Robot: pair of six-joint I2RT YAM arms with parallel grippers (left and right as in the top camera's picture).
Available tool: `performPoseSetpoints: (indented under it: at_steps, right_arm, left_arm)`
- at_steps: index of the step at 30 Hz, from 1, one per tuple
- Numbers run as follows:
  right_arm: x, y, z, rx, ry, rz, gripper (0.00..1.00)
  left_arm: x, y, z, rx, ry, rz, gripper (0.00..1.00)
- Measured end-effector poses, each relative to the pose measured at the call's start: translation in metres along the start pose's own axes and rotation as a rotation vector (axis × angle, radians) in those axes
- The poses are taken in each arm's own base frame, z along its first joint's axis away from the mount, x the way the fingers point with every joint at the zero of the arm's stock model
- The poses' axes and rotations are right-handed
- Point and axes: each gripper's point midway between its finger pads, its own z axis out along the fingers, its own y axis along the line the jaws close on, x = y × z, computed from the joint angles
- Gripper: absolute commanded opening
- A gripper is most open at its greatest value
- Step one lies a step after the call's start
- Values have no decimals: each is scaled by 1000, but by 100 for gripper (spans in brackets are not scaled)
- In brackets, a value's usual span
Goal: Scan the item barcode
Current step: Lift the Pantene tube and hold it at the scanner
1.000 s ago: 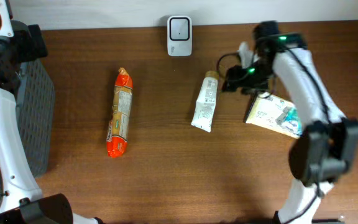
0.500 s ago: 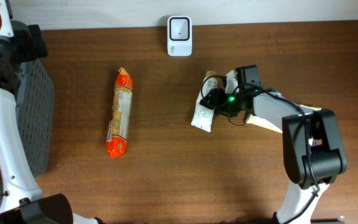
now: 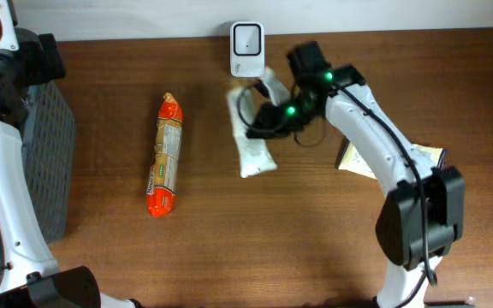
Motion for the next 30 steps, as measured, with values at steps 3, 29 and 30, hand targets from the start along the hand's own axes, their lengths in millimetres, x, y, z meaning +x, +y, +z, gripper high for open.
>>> performPoseSetpoints:
  at_steps: [3, 29, 30]
  right_arm:
    - [-22, 55, -26, -107, -59, -160, 4]
    - [-205, -203, -13, 1728, 41, -1060, 4]
    - [-205, -203, -14, 1731, 43, -1061, 4]
  left_arm:
    - [0, 0, 0, 0, 0, 0, 99]
    - [0, 0, 0, 0, 1, 0, 99]
    - [0, 0, 0, 0, 1, 0, 99]
